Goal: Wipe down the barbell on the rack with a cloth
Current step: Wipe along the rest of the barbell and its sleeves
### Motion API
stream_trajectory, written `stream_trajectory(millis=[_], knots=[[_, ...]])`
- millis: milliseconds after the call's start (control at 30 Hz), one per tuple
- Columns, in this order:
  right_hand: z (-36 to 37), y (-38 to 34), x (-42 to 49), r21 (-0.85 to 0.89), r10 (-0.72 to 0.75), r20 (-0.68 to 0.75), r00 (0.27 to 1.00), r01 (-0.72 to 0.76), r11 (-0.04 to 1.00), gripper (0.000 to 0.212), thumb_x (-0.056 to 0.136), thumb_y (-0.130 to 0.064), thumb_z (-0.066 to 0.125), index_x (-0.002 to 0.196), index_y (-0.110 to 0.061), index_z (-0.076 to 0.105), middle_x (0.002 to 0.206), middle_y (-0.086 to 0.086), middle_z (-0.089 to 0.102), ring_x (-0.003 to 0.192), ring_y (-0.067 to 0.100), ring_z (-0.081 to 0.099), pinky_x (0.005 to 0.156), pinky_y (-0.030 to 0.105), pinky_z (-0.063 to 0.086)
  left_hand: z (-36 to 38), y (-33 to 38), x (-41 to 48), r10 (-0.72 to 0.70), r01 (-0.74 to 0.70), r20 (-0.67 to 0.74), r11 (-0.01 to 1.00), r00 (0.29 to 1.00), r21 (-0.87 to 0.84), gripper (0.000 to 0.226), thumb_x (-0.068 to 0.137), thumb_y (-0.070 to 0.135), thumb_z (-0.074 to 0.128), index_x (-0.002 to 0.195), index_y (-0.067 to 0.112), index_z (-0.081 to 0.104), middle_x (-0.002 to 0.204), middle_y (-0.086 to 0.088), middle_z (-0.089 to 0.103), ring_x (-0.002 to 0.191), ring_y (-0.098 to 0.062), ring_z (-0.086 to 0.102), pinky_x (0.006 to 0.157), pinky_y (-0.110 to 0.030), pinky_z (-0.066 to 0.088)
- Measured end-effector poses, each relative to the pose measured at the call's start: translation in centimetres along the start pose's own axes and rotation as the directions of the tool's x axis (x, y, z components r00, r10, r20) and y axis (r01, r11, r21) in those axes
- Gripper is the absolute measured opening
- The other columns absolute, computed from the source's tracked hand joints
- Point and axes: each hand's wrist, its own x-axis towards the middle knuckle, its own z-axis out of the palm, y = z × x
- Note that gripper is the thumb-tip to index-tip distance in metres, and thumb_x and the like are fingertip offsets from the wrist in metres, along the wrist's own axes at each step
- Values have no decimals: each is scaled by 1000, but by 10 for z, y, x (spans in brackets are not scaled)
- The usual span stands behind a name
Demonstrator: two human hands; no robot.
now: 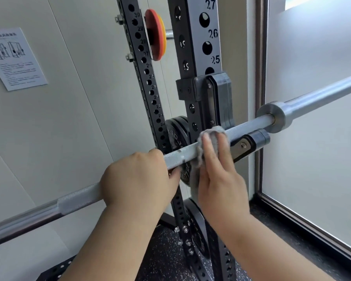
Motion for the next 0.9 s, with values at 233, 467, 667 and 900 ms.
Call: stream_trajectory(millis=[233, 467, 667, 900], knots=[[-16, 18, 8, -11, -20, 52, 998, 21, 1000, 53, 105, -32, 42, 158, -31, 43, 169, -14, 26, 103, 24, 74, 66, 39, 64, -9, -10, 10, 83, -64, 136, 989, 987, -132, 72, 81, 93, 29, 76, 25, 51, 66, 6, 55, 57, -14, 49, 52, -29, 36], [-2, -3, -2, -3, -166, 31, 986, 166, 986, 45, 111, -29, 37, 152, -19, 53, 163, -1, 42, 117, 13, 70, 78, 26, 61, -6, -12, 23, 99, -18, 304, 966, 947, -256, 84, 79, 94, 14, 73, 20, 55, 64, 2, 59, 58, -20, 56, 55, -29, 40], [-8, 9, 2, -5, 111, 3, 994, -111, 994, 66, 100, -11, 63, 160, -27, 40, 171, -5, 27, 107, 30, 73, 62, 40, 62, -10, -12, 22, 118, -46, 313, 973, 943, -227, 81, 88, 86, 11, 72, 18, 53, 64, 1, 57, 60, -22, 57, 56, -30, 42], [-23, 9, 8, -82, -71, 111, 991, 80, 993, 58, 99, -30, 48, 157, -30, 45, 166, -11, 35, 73, 23, 73, 50, 33, 55, 7, -2, -12, 81, -100, -99, 974, 992, -205, 54, 99, 67, 21, 81, 25, 50, 74, 0, 58, 71, -29, 58, 60, -34, 28]])
